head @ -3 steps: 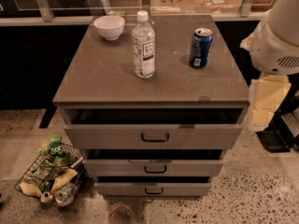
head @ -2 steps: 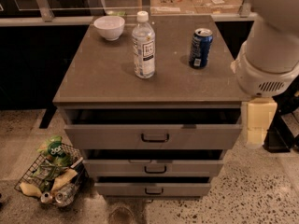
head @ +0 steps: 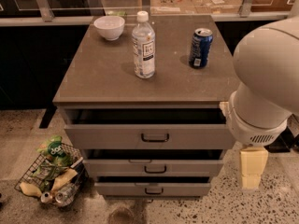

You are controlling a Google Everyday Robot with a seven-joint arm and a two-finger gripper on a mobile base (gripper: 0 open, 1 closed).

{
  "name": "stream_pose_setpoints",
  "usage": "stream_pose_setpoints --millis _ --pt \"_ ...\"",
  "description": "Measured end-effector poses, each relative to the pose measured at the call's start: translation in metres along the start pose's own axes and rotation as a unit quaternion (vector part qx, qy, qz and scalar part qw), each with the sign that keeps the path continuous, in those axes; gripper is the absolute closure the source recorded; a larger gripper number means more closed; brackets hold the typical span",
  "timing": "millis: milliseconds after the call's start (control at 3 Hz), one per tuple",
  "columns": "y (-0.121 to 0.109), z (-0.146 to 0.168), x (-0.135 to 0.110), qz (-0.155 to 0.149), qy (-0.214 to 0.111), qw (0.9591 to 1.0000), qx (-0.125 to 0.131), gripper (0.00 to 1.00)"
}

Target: Open middle drawer

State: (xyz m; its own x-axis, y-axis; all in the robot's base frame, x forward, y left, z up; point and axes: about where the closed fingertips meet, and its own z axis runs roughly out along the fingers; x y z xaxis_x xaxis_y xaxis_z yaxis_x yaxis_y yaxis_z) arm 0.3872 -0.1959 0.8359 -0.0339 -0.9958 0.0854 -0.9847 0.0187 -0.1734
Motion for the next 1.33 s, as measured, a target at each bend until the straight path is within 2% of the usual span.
stream_pose_setpoints --millis 333,667,1000,1333 --pt "-0.002 0.004 -0.002 0.002 -0.005 1.0 0.003 0.0" --pt "-0.006 0.029 -0.01 0.018 -0.026 0.9994 0.011 0.0" --pt "0.006 0.082 -0.026 0.052 -0.065 0.9965 0.008 0.0" --pt "0.022 0.13 -0.048 0.063 -0.107 0.9922 0.006 0.0"
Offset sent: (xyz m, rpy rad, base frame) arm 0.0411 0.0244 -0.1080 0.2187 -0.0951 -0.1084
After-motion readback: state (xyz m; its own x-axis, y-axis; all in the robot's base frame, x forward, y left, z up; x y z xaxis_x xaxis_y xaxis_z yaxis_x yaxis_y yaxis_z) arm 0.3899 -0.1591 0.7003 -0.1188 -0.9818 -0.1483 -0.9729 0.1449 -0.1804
